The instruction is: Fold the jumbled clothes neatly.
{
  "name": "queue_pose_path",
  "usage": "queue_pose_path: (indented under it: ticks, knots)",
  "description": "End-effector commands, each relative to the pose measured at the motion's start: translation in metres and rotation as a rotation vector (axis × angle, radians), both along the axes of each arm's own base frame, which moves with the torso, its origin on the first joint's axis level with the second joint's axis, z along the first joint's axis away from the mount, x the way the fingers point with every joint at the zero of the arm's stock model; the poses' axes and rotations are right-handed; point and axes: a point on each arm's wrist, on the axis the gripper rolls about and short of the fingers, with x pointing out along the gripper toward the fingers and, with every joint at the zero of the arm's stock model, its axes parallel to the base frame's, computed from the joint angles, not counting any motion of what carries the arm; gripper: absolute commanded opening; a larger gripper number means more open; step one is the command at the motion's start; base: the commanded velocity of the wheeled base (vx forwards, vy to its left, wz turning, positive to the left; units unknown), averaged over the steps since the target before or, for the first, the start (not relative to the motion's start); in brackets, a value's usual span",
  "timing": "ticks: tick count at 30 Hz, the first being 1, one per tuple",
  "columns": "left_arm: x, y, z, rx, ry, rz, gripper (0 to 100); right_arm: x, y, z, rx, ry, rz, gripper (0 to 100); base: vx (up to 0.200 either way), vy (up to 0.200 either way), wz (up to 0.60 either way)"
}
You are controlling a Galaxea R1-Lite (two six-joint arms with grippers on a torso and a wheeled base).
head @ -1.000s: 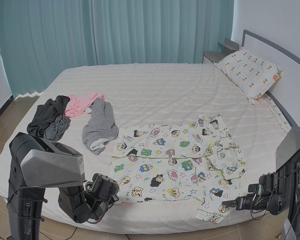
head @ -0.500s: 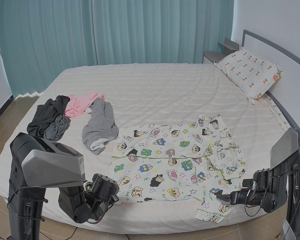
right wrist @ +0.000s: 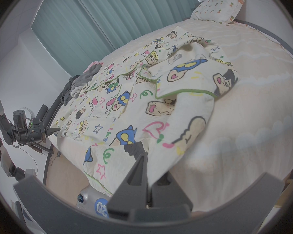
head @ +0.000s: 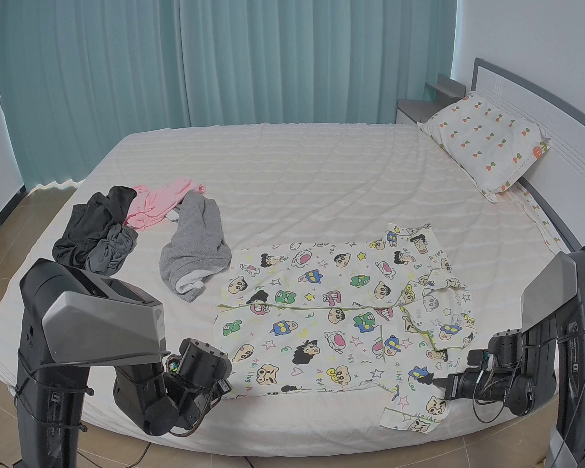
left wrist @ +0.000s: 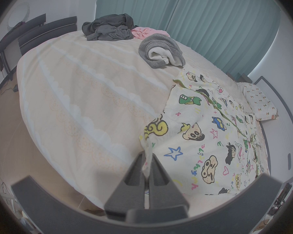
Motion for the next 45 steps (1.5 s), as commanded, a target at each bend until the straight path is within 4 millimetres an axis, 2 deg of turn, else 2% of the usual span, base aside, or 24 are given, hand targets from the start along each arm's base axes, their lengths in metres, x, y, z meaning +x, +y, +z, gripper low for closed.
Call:
queue_pose_path:
  ticks: [1,7,12,15,19,28,38,45]
  knots:
    - [-0.002,0.001,0.0,0.0,0.007,-0.004,0,-0.007,-0.01,0.003,0.018,0.017,-0.016,0,0.0,0.0,0.0]
    - [-0.002,0.001,0.0,-0.012,-0.004,-0.008,0,-0.012,-0.025,0.007,0.057,0.009,0.005,0,0.0,0.0,0.0]
    - [-0.006,0.003,0.002,-0.036,-0.034,-0.037,0,-0.014,-0.023,0.004,0.079,-0.002,0.101,0,0.0,0.0,0.0]
    - [-0.006,0.002,0.002,-0.039,-0.041,-0.04,0,-0.012,-0.022,0.002,0.075,-0.005,0.1,0,0.0,0.0,0.0]
    - [-0.007,0.002,0.002,-0.038,-0.042,-0.041,0,0.0,-0.023,-0.001,0.046,-0.039,0.075,0,0.0,0.0,0.0]
    - [-0.009,0.004,0.002,-0.034,-0.025,-0.069,0,0.003,-0.025,-0.002,0.043,-0.051,0.058,0,0.0,0.0,0.0]
    - [-0.009,0.004,0.002,-0.034,-0.025,-0.069,0,0.001,-0.025,-0.003,0.04,-0.041,0.06,0,0.0,0.0,0.0]
    - [-0.009,0.009,0.006,-0.085,-0.002,-0.099,0,-0.006,-0.031,0.006,0.092,-0.043,0.079,0,0.0,0.0,0.0]
